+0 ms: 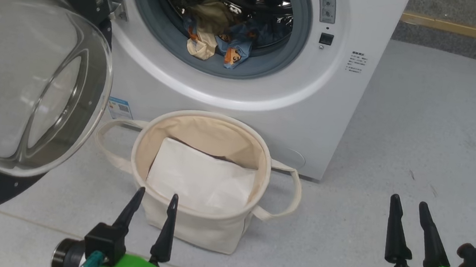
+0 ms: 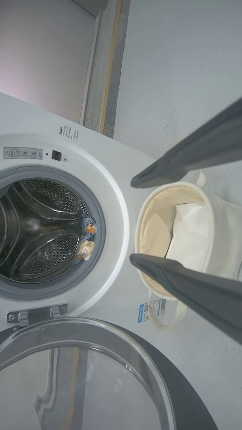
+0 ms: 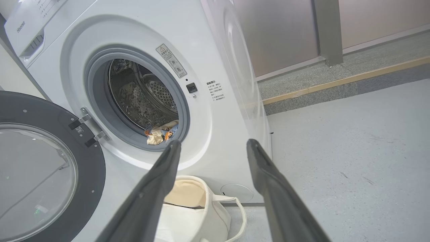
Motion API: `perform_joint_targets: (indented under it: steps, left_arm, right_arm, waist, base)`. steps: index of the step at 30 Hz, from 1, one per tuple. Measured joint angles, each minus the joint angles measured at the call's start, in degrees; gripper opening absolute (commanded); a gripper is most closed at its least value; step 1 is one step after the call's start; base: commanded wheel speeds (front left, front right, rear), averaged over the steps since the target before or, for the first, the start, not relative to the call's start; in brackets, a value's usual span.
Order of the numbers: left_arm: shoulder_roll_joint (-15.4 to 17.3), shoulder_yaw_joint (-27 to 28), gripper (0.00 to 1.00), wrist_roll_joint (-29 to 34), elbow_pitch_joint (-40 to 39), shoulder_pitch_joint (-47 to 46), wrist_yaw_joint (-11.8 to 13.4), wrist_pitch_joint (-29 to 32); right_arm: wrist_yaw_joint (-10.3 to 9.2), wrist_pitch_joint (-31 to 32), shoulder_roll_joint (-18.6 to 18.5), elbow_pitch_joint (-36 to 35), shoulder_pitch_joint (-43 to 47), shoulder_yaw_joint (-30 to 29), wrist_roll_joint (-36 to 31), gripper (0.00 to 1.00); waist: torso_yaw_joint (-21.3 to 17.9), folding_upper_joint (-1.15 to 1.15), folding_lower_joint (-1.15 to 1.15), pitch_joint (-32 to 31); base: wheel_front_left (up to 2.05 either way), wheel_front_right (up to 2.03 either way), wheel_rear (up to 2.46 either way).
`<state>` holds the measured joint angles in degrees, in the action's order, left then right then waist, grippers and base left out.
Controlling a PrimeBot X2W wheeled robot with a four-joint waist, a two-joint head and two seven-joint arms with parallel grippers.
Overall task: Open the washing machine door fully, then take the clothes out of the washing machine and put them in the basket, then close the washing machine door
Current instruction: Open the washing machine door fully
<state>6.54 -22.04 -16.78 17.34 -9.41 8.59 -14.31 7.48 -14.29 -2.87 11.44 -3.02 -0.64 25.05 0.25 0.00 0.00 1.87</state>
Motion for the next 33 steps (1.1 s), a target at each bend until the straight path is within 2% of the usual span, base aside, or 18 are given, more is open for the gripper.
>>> perform_joint_targets:
  steps: [13, 20, 26, 31, 33]
  left_arm:
    - [-2.07, 3.71, 1.0, 1.05, -0.22, 0.44, -0.82, 0.0]
    - [-2.87, 4.39, 1.0, 1.13, 0.86, 0.76, -2.12, 0.0]
    - [-3.03, 4.76, 1.0, 3.85, 2.35, 0.74, -1.37, -0.01]
    - [-3.32, 5.11, 1.0, 2.64, 3.9, 0.71, -1.65, -0.01]
    - [-3.39, 5.03, 1.0, 0.87, 5.39, 0.69, -3.05, -0.01]
  right_arm:
    - [0.0, 0.0, 0.01, -0.14, -0.1, -0.09, -1.25, 1.0]
    - [0.0, 0.0, 0.01, 0.16, -0.25, -0.09, -1.16, 1.0]
    - [0.0, 0.0, 0.01, 0.6, -0.29, -0.08, -0.75, 1.0]
    - [0.0, 0.0, 0.01, 0.83, -0.32, 0.07, -0.75, 1.0]
    - [0.0, 0.0, 0.01, 0.88, -0.34, 0.11, -0.75, 1.0]
  waist:
    - [-0.91, 0.0, 0.0, 1.39]
    - [-0.79, 0.0, 0.0, 1.65]
    - [-0.77, 0.0, 0.0, 1.69]
    - [-0.82, 0.0, 0.0, 1.83]
    - [-0.82, 0.0, 0.0, 1.87]
  base:
    - [0.0, 0.0, 0.0]
    - [0.0, 0.0, 0.0]
    - [0.0, 0.0, 0.0]
    - [0.0, 0.0, 0.0]
    - [0.0, 0.0, 0.0]
